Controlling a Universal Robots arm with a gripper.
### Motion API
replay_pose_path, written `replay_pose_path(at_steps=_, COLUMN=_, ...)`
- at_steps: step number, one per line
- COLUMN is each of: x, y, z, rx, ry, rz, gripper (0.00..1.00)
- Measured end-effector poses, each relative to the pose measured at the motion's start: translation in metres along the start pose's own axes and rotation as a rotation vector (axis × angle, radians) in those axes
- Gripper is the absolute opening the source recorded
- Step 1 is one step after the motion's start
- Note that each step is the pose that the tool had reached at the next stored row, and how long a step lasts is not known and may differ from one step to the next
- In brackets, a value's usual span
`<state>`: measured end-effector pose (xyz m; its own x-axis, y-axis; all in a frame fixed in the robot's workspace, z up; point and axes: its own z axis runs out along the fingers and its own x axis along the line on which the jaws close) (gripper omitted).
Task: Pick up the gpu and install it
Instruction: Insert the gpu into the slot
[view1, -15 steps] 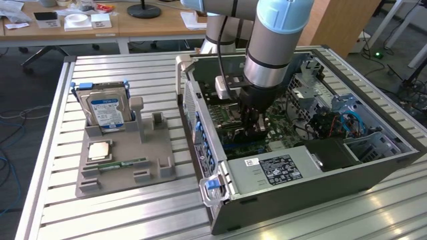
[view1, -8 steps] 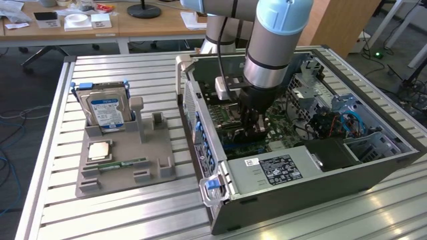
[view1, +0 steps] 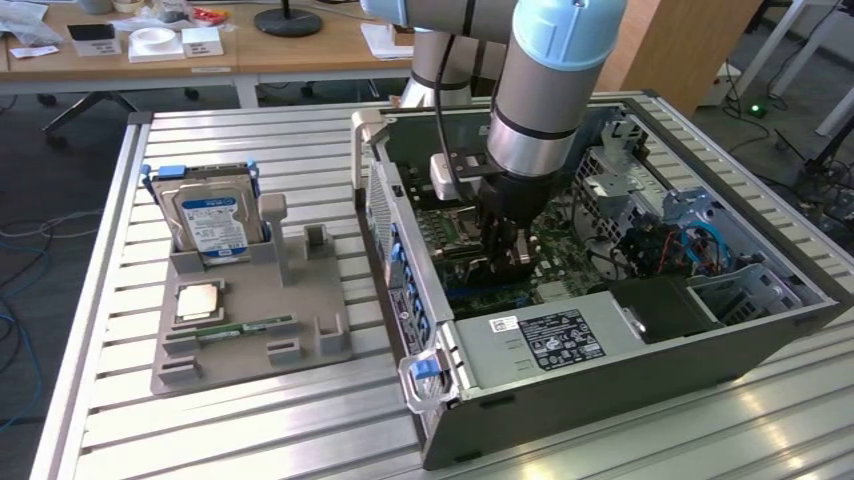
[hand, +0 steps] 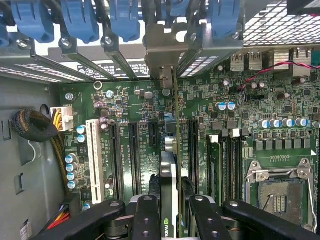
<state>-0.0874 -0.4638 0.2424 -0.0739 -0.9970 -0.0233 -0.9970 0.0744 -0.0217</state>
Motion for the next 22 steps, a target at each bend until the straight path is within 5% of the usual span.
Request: replay_pose_path(at_steps=22, x=-0.0001, y=0.0000, z=0.0013, rx=0.0003, ry=0.0002, rz=0.012, gripper=0.27)
